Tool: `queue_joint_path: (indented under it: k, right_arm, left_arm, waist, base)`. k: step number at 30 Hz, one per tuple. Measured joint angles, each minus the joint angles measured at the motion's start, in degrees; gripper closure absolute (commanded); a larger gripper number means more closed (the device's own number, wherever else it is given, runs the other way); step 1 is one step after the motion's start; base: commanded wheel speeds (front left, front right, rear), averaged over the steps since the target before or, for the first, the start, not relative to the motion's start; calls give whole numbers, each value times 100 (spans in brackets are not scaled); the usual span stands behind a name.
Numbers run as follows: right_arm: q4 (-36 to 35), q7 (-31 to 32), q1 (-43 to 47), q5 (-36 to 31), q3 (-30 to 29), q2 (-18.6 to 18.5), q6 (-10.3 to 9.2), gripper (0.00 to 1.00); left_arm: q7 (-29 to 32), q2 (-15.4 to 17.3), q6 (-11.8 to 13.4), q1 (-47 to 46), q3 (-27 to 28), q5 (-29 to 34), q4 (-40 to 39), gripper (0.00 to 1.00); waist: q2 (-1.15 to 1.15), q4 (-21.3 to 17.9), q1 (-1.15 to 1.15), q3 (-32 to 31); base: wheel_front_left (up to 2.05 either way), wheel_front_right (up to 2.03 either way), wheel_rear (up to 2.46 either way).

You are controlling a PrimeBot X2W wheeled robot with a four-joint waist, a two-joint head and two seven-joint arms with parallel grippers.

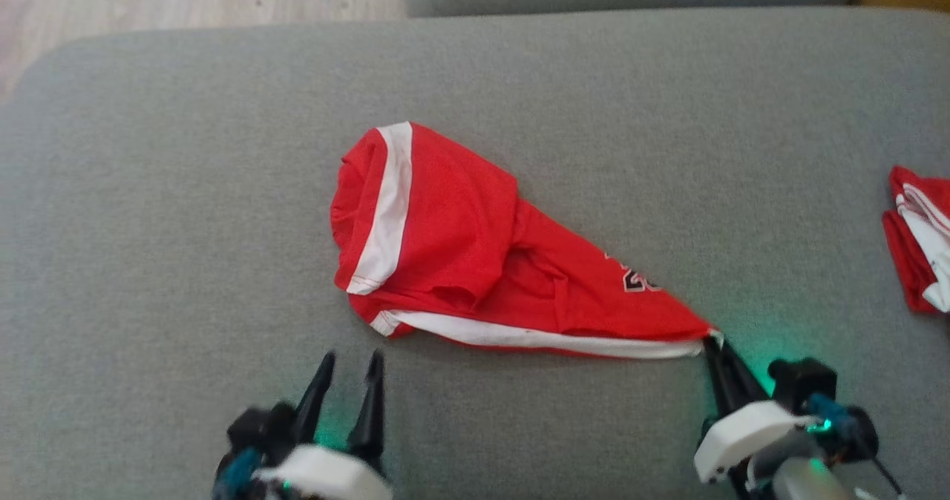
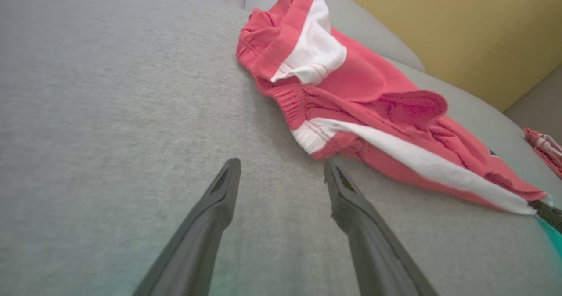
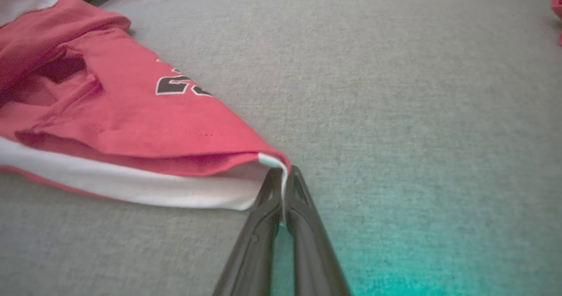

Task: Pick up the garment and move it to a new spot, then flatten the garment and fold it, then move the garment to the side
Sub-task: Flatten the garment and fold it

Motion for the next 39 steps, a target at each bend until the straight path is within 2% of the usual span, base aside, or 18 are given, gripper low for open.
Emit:
queue_joint_path:
  k: [10,21,22,23,24,25,30,33,36,39]
  right_arm:
    - [-177,-1,-322,-145,-134,-20,0,100]
    - [-263,-45,-358,-144,-163,-16,0,100]
    - [-258,-45,-358,-144,-162,-16,0,100]
    - [-253,-45,-359,-144,-162,-16,0,100]
    - [-250,-45,-359,-144,-160,-16,0,100]
    - [-249,-45,-359,-142,-160,-16,0,100]
    - [-283,-42,-360,-56,-162,-16,0,100]
    - [-353,16,-357,225,-176,-13,0,100]
    - [-644,16,-364,934,-25,-14,-1,100]
    - [-803,16,-436,2068,278,-7,-1,100]
  left_arm:
    - [-8,44,2,-875,-1060,-1317,457,0]
    - [-43,270,5,-983,-1407,-1855,137,2]
    - [-43,289,7,-981,-1447,-1879,125,26]
    - [-42,318,5,-981,-1518,-1902,116,57]
    - [-42,357,5,-980,-1622,-1904,98,76]
    - [-40,378,5,-973,-1681,-1927,76,100]
    - [-16,486,2,-975,-1737,-1971,-199,100]
    - [7,486,0,-963,-1402,-1740,-432,100]
    - [8,597,0,-965,-1172,-1482,-792,100]
    - [8,947,-41,-983,-1157,-1257,-1090,100]
  waist:
    - [0,-239,0,411]
    - [0,-261,0,560]
    - [0,-256,0,556]
    - [0,-252,0,552]
    - [0,-249,0,548]
    - [0,-245,0,546]
    - [0,-212,1,504]
    - [0,-193,1,367]
    - [0,-158,0,171]
    - [0,-140,0,-78]
  base:
    - [0,0,0]
    - [0,0,0]
    - [0,0,0]
    - [0,0,0]
    - [0,0,0]
    - [0,0,0]
    - [0,0,0]
    - [0,0,0]
    - [0,0,0]
    - [0,0,0]
